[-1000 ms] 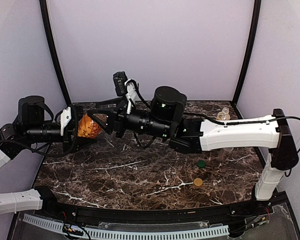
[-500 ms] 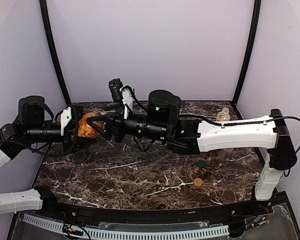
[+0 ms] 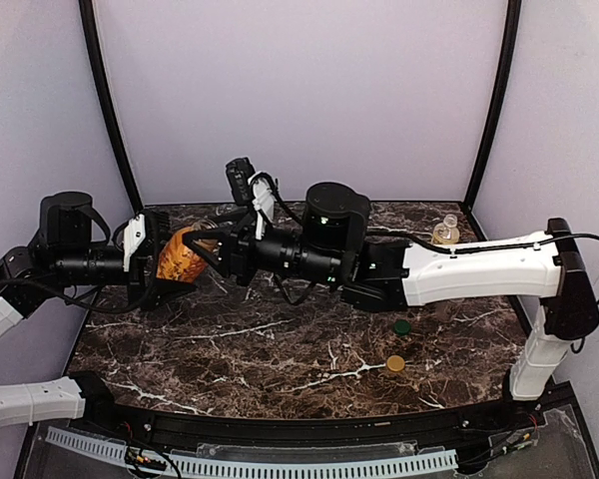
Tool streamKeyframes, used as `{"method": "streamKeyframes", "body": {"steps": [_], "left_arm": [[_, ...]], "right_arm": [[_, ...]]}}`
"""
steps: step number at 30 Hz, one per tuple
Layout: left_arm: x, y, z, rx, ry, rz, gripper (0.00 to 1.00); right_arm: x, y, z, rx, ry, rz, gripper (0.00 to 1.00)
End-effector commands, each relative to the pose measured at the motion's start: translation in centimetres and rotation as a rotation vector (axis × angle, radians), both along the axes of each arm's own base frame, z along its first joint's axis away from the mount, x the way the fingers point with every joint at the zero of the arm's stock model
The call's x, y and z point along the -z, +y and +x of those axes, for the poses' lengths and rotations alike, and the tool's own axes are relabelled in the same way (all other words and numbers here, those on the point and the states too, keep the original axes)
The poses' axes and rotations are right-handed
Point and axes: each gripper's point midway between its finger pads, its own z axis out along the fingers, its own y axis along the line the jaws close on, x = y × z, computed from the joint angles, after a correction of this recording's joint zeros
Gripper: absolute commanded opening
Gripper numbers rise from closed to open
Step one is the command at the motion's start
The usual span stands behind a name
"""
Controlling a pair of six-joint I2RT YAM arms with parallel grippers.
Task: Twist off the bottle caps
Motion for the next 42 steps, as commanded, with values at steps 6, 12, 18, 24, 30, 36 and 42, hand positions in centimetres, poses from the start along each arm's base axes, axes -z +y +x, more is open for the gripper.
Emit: {"method": "streamKeyframes", "body": {"steps": [6,12,18,24,30,36,42], "left_arm": [[-0.4,2.5,1.9,-0.173,-0.07,-0.041,0.99],[1.8,6.0,3.0,-0.36,0.011,-0.141,0.99],[5.0,10.8,4.5,-0.62,0.094,-0.274,0.99],[7.9,14.8,5.3,-0.824,0.103,-0.319,0.99],[9.1,17.2,5.5,-0.929,0.095,-0.373,0.99],[9.3,19.2,5.9,-1.02,0.07,-0.379,0.99],[9.4,19.6,6.0,-1.031,0.071,-0.382,0.99]], "right_arm": [[5.9,-10.6,8.6,0.453,-0.037,-0.368,0.07],[16.2,-19.4,12.5,0.735,0.016,-0.709,0.04],[20.8,-24.6,13.7,0.836,0.127,-0.758,0.03],[24.5,-27.5,13.8,0.881,0.199,-0.801,0.02],[25.9,-28.5,14.2,0.903,0.24,-0.738,0.03],[26.4,-29.2,13.8,0.914,0.245,-0.715,0.25],[25.7,-29.5,13.4,0.899,0.235,-0.699,0.65]]}}
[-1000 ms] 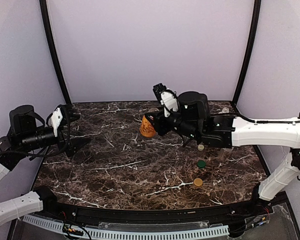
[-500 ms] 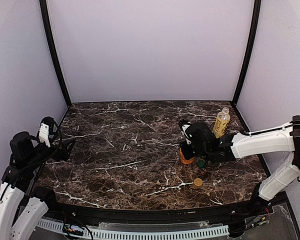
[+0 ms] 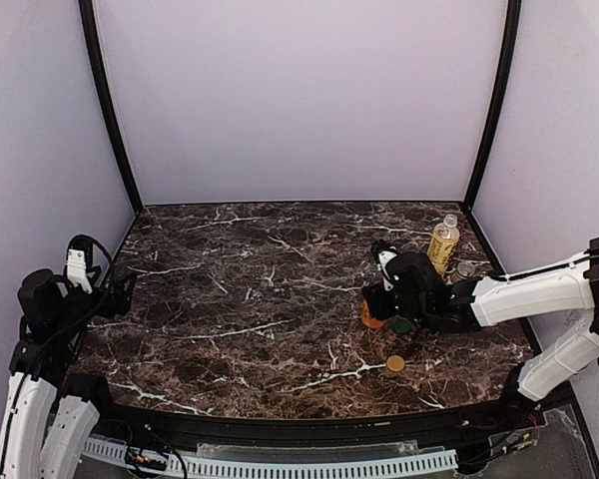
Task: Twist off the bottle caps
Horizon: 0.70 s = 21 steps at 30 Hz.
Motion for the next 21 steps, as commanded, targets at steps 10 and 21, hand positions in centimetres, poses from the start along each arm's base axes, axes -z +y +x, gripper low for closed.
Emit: {"method": "streamKeyframes", "body": {"steps": [10,21], "left_arm": [[0.4,0.1,0.3,0.005,-0.005,-0.02,0.99],[0.5,0.6,0.4,-0.011,-0.012,-0.022,0.99]], "right_arm": [[-9.2,1.3,0.3,-0.099,-0.118,0.066,0.99],[-18.3,-16.6,6.2,0.371,-0.164,0.04,0.99]]}}
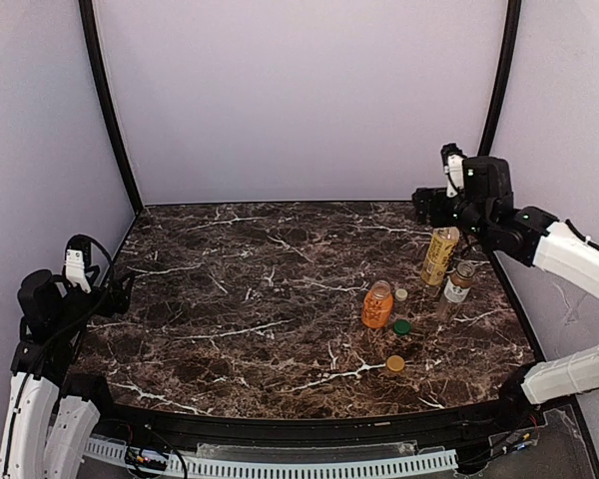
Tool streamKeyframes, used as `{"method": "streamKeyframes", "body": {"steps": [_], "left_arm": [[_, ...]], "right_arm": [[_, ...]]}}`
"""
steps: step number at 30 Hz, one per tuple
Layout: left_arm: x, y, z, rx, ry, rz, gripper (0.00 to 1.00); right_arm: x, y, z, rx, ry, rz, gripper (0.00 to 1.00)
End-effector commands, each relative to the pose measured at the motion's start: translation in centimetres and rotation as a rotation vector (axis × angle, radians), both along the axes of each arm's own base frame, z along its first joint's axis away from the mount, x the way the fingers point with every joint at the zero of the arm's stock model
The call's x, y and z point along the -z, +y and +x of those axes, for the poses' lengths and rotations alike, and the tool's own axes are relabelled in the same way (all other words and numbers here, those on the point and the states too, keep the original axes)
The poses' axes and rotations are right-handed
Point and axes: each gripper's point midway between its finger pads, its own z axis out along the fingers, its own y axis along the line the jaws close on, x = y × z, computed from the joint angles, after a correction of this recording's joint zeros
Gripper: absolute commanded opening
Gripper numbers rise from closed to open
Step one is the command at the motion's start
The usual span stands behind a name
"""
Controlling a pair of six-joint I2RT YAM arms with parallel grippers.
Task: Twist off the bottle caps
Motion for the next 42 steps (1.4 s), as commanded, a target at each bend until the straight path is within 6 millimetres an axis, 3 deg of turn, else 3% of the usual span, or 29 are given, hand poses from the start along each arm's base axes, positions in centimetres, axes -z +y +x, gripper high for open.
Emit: {"method": "streamKeyframes", "body": {"steps": [1,5,9,11,16,25,35,42], "left_arm": [[0.4,0.1,0.2,-0.001,-0.002,-0.013,0.99],[0.4,0.2,0.1,-0.002,-0.006,-0.014,0.99],[0.5,0.2,0.2,-0.002,-0.002,-0.015,0.99],[0.6,0.2,0.2,0.0,0.0,-0.016,0.99],[0.7,0.1,0.2,0.006,-0.001,-0.018,0.99],[1.5,0.3,0.3,0.001,0.012,-0.02,0.99],[1.5,0.6,0.3,-0.012,0.012,-0.02,0.99],[1.5,0.8,0.3,-0.02,0.011,-0.021,0.99]], "right_arm": [[-0.4,-10.5,0.2,0.23,0.065,0.005,0.99],[1.6,-17.9,-1.6,0.391,0.126,0.061,0.99],[4.0,-22.4,-4.6,0.508,0.145,0.145,0.99],[5.3,-23.6,-6.0,0.549,0.148,0.184,0.99],[9.0,-23.1,-8.1,0.544,0.153,0.247,0.99],[9.7,-22.2,-10.8,0.535,-0.028,0.371,0.99],[11.8,-25.3,-12.5,0.797,-0.045,0.494,0.98],[12.0,-25.2,-12.3,0.797,-0.034,0.514,0.99]]}}
